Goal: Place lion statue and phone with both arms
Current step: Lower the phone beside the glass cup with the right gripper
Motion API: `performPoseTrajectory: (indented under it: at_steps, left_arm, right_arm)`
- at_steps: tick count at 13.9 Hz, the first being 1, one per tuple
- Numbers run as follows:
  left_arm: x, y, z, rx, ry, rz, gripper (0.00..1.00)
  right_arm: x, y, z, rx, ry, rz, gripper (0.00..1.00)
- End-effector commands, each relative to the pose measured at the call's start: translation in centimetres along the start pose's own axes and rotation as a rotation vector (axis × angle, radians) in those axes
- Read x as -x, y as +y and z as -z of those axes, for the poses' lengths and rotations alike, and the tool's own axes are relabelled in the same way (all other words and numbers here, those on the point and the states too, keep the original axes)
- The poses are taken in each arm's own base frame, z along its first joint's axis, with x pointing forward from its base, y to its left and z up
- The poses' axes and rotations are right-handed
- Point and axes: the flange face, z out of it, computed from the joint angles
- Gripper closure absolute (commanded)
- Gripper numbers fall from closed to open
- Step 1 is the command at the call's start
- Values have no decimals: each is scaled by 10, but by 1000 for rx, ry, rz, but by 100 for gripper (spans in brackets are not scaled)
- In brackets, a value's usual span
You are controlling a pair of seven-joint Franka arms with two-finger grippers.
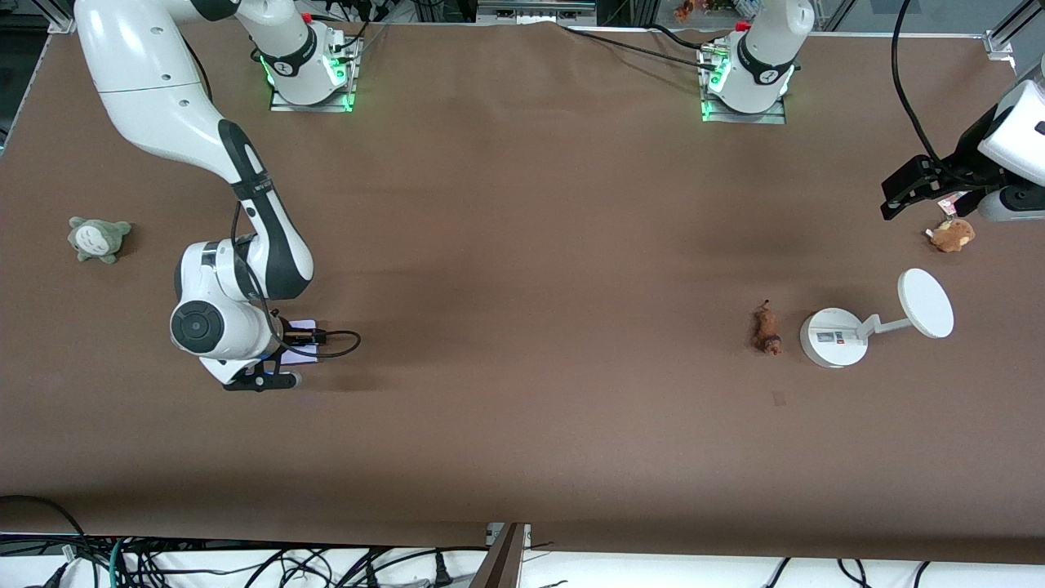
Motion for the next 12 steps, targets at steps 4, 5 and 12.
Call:
performPoseTrajectory:
  at_steps: [4, 5, 12]
  left_arm:
    - [2, -1, 3, 9, -7, -9, 0]
    - [2, -1, 3, 9, -7, -9, 0]
    - [3, 6, 3, 9, -12, -18, 0]
  right_arm:
    - [4, -9, 14, 0, 12, 34, 0]
    - [0, -9, 26, -1, 32, 37, 0]
    - [3, 15, 167, 50, 95, 30, 0]
